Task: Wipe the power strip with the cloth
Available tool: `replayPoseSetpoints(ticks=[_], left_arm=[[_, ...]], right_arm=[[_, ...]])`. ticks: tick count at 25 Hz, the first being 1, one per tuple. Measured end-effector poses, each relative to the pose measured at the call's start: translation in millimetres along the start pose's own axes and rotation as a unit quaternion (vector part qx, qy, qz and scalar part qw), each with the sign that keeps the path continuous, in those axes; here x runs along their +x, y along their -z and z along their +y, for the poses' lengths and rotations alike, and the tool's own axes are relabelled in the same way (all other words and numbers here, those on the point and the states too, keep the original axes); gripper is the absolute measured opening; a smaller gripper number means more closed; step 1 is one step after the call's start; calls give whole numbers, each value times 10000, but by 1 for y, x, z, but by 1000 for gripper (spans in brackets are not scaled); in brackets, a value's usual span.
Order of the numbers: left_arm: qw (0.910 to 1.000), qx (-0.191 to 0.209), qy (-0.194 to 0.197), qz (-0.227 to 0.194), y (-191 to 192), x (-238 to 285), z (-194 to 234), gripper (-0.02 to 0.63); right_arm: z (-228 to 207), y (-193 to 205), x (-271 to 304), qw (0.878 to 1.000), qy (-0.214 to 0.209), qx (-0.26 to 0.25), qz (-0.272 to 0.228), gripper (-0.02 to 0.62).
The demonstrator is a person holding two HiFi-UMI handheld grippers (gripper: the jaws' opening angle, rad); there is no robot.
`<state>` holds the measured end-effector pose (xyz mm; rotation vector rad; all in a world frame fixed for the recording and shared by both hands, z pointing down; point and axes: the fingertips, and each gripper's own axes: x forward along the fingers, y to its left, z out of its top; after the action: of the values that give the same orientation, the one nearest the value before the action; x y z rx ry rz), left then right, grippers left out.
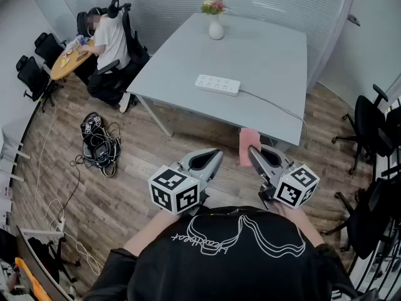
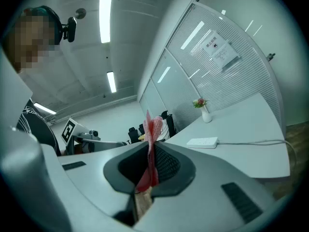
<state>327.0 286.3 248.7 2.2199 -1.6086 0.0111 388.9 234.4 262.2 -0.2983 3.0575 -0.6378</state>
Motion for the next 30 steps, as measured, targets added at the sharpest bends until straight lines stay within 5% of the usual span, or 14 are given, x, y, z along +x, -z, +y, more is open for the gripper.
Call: replayPoseSetpoints(ticks=[30], left_arm=[[9999,0,78,-133,-7,23,41,14]], right_arm=[[-30,-9,35,9999,-84,61,-129,40]])
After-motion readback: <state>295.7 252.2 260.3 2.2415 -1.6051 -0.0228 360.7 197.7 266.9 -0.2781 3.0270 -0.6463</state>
